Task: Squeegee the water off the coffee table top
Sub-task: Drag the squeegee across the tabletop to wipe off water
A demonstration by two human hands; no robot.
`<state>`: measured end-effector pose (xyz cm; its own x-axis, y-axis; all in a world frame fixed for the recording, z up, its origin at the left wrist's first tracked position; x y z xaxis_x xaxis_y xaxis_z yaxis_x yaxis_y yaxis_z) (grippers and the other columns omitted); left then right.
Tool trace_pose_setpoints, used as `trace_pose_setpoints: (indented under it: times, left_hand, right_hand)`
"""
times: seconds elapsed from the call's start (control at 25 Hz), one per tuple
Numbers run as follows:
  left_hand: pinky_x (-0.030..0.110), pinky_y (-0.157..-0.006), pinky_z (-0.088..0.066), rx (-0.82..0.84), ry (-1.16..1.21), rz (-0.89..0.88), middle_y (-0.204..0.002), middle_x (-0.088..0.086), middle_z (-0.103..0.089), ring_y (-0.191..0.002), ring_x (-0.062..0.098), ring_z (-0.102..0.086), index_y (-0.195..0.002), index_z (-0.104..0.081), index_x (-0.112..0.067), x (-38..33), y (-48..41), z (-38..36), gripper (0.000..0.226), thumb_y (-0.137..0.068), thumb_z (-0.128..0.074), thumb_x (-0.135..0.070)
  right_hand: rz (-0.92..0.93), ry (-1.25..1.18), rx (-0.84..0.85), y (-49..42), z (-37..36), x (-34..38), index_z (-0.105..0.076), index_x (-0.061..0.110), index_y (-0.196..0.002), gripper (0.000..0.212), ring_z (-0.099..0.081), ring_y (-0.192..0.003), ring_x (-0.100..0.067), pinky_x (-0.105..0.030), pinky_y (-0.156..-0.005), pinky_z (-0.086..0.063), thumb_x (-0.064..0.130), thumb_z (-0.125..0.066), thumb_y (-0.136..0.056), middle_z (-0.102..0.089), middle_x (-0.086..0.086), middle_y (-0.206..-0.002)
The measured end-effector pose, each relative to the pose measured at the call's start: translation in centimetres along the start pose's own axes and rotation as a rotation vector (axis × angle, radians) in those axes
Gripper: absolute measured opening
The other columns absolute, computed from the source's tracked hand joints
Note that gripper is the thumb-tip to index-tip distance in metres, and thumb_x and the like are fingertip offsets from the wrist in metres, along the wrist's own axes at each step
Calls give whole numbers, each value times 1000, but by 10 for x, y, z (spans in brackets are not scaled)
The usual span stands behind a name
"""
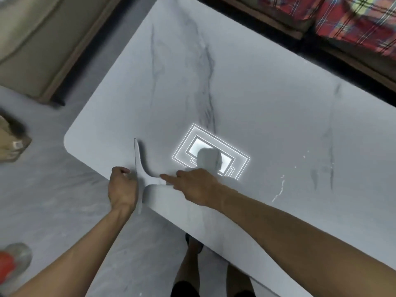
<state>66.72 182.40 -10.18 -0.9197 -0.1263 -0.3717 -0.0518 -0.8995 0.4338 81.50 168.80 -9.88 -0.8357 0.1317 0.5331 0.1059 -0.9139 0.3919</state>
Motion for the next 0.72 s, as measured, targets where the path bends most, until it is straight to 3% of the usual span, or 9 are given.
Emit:
trace_pose_setpoints:
  times: [0.16,0.28,0.48,0.6,0.72]
  left_hand:
    - [34,-66,-42,162,-84,-54,-89,5,-57,-79,29,-55,-100,-41,-20,20,-17,-8,20,-87,-54,-15]
    - [32,-57,-40,260,-99,-144,-82,-4,-57,-74,21,-56,-97,-40,-25,10,-11,-28,21,-83,-50,-13]
    - [27,-52,-35,447,-125,-250,-83,-7,-55,-71,11,-54,-95,-40,-29,-30,30,-86,25,-78,-42,-11]
    - [25,-53,-36,555,-123,-373,-87,-7,-53,-74,8,-53,-90,-39,-30,-58,76,-123,30,-75,-48,-5]
    - [28,-66,-44,630,-204,-537,-99,-1,-49,-85,18,-53,-85,-40,-25,-79,130,-162,27,-72,-50,-3]
  right_hand:
    - [-69,57,-38,-47,-2,11,-23,36,-150,54,-62,-87,-35,-35,-64,-38,22,-38,-100,-59,-8,-109]
    - [-219,15,-83,-19,7,-26,-21,40,-150,55,-63,-86,-32,-34,-66,-41,23,-38,-100,-61,-7,-107]
    - [-540,-82,-163,105,26,-116,-23,42,-148,48,-60,-85,-31,-38,-74,-48,35,-31,-102,-59,-2,-96]
    - [-677,-105,-187,191,14,-151,-22,45,-148,48,-59,-83,-29,-38,-75,-48,34,-30,-102,-59,-1,-91]
    - [-805,-135,-235,275,-5,-175,-23,48,-147,47,-60,-86,-27,-40,-76,-50,33,-29,-103,-64,2,-99]
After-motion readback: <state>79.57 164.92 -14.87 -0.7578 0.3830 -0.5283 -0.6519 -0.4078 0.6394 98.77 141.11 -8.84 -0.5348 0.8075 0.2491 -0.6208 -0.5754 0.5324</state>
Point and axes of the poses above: each hand's wrist, its own y-axis away from the middle knuckle, its own z-axis out of the back of the hand, x = y × z, the point moved 10 cm from there along -y, towards the middle knuckle
